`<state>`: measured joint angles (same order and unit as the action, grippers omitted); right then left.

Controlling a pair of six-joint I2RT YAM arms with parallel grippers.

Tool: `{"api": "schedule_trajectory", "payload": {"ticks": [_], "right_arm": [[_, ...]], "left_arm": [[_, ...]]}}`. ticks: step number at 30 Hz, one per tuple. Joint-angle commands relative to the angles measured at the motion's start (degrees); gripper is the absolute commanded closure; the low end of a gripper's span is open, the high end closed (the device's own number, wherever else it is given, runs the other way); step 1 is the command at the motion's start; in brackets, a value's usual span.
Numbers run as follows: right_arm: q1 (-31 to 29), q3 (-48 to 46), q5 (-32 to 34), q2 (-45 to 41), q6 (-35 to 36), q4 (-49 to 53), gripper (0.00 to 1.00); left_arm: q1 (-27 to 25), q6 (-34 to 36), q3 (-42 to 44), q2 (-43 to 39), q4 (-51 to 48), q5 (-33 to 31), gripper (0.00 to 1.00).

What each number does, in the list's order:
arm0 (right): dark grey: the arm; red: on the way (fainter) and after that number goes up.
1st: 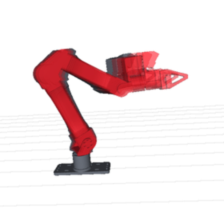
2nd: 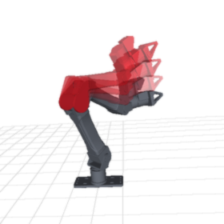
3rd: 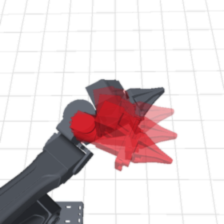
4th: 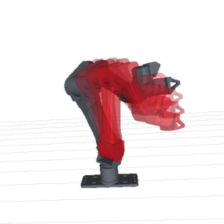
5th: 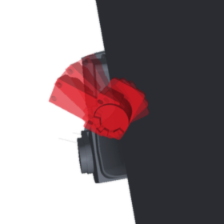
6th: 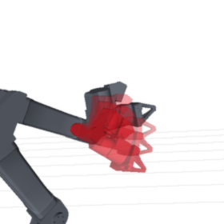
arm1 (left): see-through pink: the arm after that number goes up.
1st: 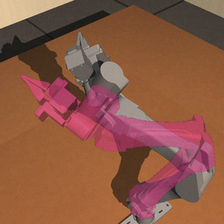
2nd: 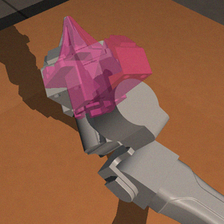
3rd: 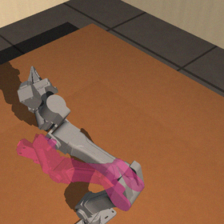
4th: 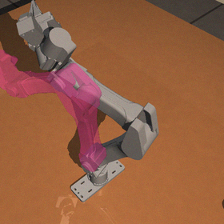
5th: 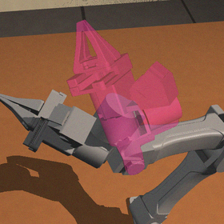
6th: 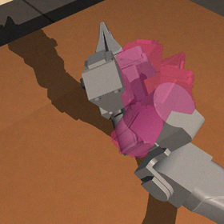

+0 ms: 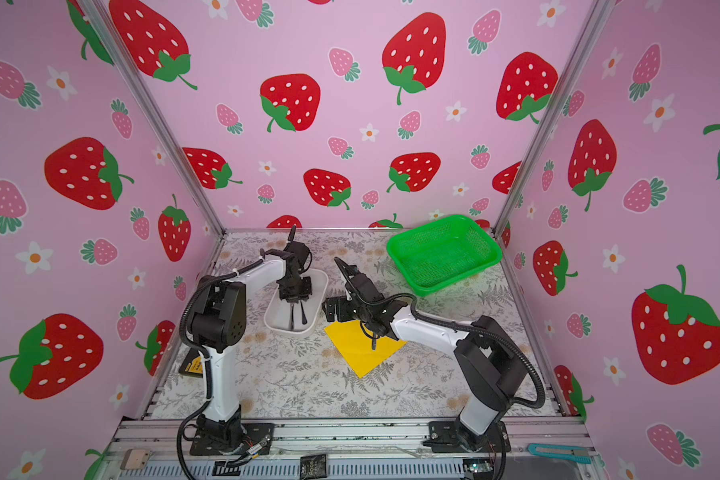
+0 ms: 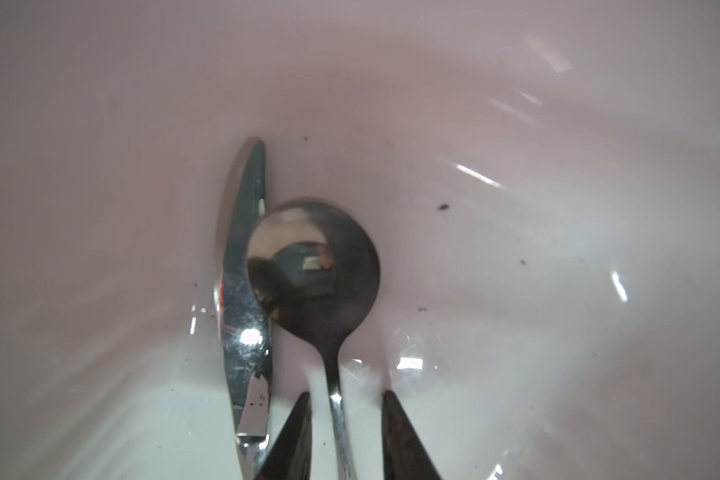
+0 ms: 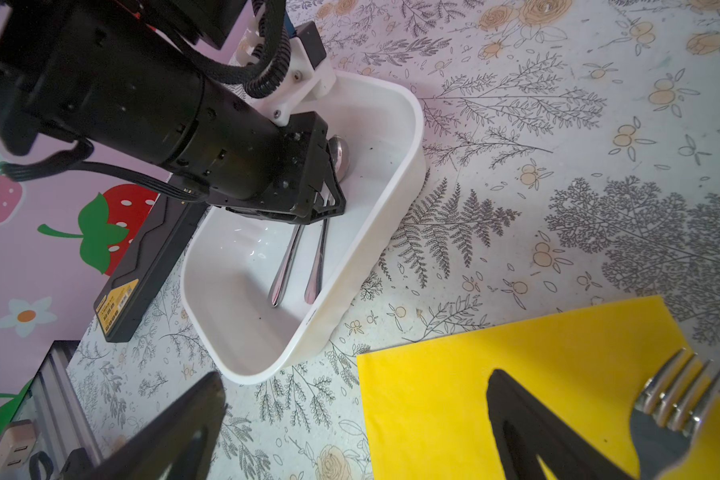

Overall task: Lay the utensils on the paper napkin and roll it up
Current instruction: 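Close the left gripper on the spoon handle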

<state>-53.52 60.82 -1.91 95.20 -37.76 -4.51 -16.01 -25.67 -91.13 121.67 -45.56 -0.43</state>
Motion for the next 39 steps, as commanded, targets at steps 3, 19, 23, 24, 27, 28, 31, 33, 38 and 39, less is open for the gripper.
{"api": "schedule_trajectory", "payload": {"ticks": [3, 19, 23, 24, 27, 28, 31, 33, 38, 39], "right_arm": [[-0.3, 1.2, 1.5, 0.7, -1.0, 1.5, 0.00], [-0.2, 0.4, 2.5, 0.6, -1.4, 2.1, 0.00], [-0.2, 0.4, 3.4, 0.2, -1.2, 2.8, 0.00], [-0.1, 0.4, 3.7, 0.1, -1.1, 3.0, 0.00], [-0.1, 0.3, 4.0, -0.1, -1.3, 3.1, 0.00], [-0.2, 0.2, 4.0, -0.1, -1.3, 3.0, 0.00], [-0.1, 0.2, 4.1, 0.0, -1.4, 3.1, 0.00], [-0.1, 0.1, 4.1, 0.0, -1.4, 3.2, 0.00], [0.0, 0.3, 4.1, 0.3, -1.2, 3.2, 0.00], [0.1, 0.4, 4.1, 0.3, -1.2, 3.3, 0.00]], "left_arm": [[-0.1, 0.5, -1.1, 1.3, -2.6, -0.3, 0.79], [-0.1, 1.1, 1.6, 1.6, -2.5, 1.9, 0.85], [-0.1, 1.2, 1.3, 1.6, -2.5, 1.6, 0.88], [-0.1, 1.2, 1.3, 1.5, -2.5, 1.5, 0.88], [-0.1, 1.3, 1.1, 1.6, -2.6, 1.5, 0.89], [-0.1, 1.3, 1.0, 1.8, -2.8, 1.4, 0.89], [0.0, 1.5, 0.8, 2.2, -3.1, 1.2, 0.89], [0.0, 1.5, 0.6, 2.4, -3.3, 0.8, 0.88], [0.1, 1.9, 0.3, 3.4, -3.2, 1.5, 0.85], [0.2, 1.9, 0.2, 3.7, -3.3, 1.5, 0.84]]}}
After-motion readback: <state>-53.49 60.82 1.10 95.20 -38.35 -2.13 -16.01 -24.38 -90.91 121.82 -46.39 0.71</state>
